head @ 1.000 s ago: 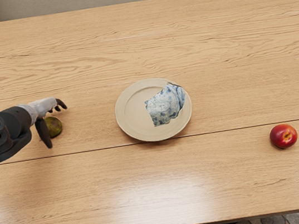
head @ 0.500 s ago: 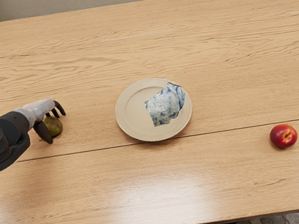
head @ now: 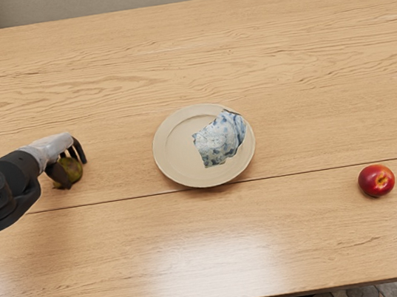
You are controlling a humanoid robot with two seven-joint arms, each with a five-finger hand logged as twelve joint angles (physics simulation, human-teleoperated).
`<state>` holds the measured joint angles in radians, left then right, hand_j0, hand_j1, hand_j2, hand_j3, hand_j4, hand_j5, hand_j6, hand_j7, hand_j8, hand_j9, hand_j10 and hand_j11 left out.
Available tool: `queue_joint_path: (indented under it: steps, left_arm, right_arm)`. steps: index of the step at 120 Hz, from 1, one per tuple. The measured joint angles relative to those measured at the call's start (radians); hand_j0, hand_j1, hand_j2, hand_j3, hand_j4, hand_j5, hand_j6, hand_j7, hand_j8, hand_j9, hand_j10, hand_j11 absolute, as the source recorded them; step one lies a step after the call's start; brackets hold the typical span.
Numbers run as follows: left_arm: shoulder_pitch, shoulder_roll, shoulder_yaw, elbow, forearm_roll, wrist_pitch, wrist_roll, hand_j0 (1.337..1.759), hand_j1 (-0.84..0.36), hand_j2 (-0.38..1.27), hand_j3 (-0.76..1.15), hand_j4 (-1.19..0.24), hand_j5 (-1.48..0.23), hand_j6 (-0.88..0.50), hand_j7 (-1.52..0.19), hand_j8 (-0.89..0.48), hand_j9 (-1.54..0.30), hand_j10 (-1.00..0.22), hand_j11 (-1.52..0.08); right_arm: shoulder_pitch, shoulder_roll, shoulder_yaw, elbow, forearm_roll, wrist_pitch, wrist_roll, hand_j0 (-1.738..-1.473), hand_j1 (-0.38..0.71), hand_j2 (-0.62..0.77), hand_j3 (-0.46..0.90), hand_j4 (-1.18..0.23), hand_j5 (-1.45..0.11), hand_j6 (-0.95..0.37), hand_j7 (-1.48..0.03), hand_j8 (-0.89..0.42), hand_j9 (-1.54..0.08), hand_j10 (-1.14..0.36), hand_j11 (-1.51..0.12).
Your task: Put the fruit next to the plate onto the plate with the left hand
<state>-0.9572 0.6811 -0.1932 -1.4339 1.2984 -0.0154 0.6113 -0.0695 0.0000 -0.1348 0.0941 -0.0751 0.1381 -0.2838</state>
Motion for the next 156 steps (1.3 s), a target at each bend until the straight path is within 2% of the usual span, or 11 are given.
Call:
queue_joint_path:
  steps: [13,31,43,52,53,64,69,81,90,120,156]
  left_arm:
    - [-0.006,0.001,0.000,-0.001,-0.003,-0.004,0.000,1.655,-0.32,0.45,0.00,-0.68,-0.85,-0.49,-0.86,-0.49,-0.88,-0.67,-0.88]
    - [-0.037,0.002,-0.001,-0.003,-0.009,-0.027,-0.001,1.655,-0.31,0.49,0.00,-0.70,-0.92,-0.48,-0.92,-0.48,-0.93,-0.70,-0.93]
    - [-0.062,0.019,-0.003,-0.013,-0.012,-0.039,-0.001,1.654,-0.30,0.45,0.00,-0.71,-0.95,-0.47,-0.93,-0.48,-0.95,-0.71,-0.95]
    - [-0.081,0.020,-0.005,-0.023,-0.016,-0.047,-0.001,1.655,-0.31,0.51,0.00,-0.71,-0.96,-0.47,-0.95,-0.47,-0.96,-0.71,-0.96]
    - [-0.084,0.020,-0.005,-0.025,-0.017,-0.048,-0.001,1.655,-0.31,0.45,0.00,-0.71,-0.97,-0.46,-0.95,-0.47,-0.96,-0.71,-0.96]
    - [-0.104,0.023,-0.008,-0.045,-0.019,-0.056,-0.001,1.655,-0.31,0.53,0.00,-0.71,-0.98,-0.47,-0.95,-0.48,-0.96,-0.72,-0.97]
    - [-0.115,0.023,-0.009,-0.053,-0.018,-0.061,-0.001,1.655,-0.32,0.48,0.00,-0.72,-0.97,-0.47,-0.95,-0.47,-0.96,-0.72,-0.97]
    - [-0.133,0.016,-0.012,-0.074,-0.021,-0.069,-0.001,1.655,-0.31,0.52,0.00,-0.72,-0.98,-0.47,-0.96,-0.48,-0.97,-0.72,-0.97]
    - [-0.159,0.021,-0.015,-0.095,-0.026,-0.071,-0.001,1.656,-0.31,0.48,0.00,-0.72,-0.98,-0.47,-0.96,-0.48,-0.97,-0.73,-0.97]
    - [-0.163,0.009,-0.075,-0.168,-0.058,-0.077,-0.001,1.656,-0.31,0.50,0.00,-0.72,-0.99,-0.47,-0.96,-0.47,-0.97,-0.73,-0.97]
    - [-0.159,-0.138,-0.138,-0.178,-0.069,-0.084,-0.001,1.657,-0.35,0.55,0.00,-0.71,-1.00,-0.43,-0.97,-0.43,-0.97,-0.74,-0.97]
  right_arm:
    - [0.000,0.000,0.000,-0.001,0.000,0.000,0.000,-1.658,-0.35,0.00,0.00,0.00,0.00,0.00,0.00,0.00,0.00,0.00,0.00]
    - [0.000,0.000,0.000,-0.002,0.000,0.000,0.000,-1.658,-0.35,0.00,0.00,0.00,0.00,0.00,0.00,0.00,0.00,0.00,0.00]
    - [0.000,0.000,0.000,-0.002,0.000,0.000,0.000,-1.658,-0.35,0.00,0.00,0.00,0.00,0.00,0.00,0.00,0.00,0.00,0.00]
    - [-0.001,0.000,0.000,-0.002,0.000,0.000,0.000,-1.658,-0.35,0.00,0.00,0.00,0.00,0.00,0.00,0.00,0.00,0.00,0.00]
    - [-0.001,0.000,0.000,-0.002,0.000,0.000,0.000,-1.658,-0.35,0.00,0.00,0.00,0.00,0.00,0.00,0.00,0.00,0.00,0.00]
    - [-0.001,0.000,0.000,-0.001,0.000,0.000,0.000,-1.658,-0.35,0.00,0.00,0.00,0.00,0.00,0.00,0.00,0.00,0.00,0.00]
    - [-0.002,0.000,0.000,-0.001,0.000,0.001,0.000,-1.658,-0.35,0.00,0.00,0.00,0.00,0.00,0.00,0.00,0.00,0.00,0.00]
    - [-0.003,0.000,0.000,-0.001,0.000,0.001,0.000,-1.658,-0.35,0.00,0.00,0.00,0.00,0.00,0.00,0.00,0.00,0.00,0.00]
    - [-0.003,0.000,0.001,-0.001,0.000,0.001,0.000,-1.658,-0.35,0.00,0.00,0.00,0.00,0.00,0.00,0.00,0.00,0.00,0.00]
    - [-0.004,0.000,0.000,-0.001,0.000,0.001,0.000,-1.658,-0.35,0.00,0.00,0.00,0.00,0.00,0.00,0.00,0.00,0.00,0.00]
    - [-0.004,0.000,0.000,-0.001,0.000,0.001,0.000,-1.658,-0.35,0.00,0.00,0.00,0.00,0.00,0.00,0.00,0.00,0.00,0.00]
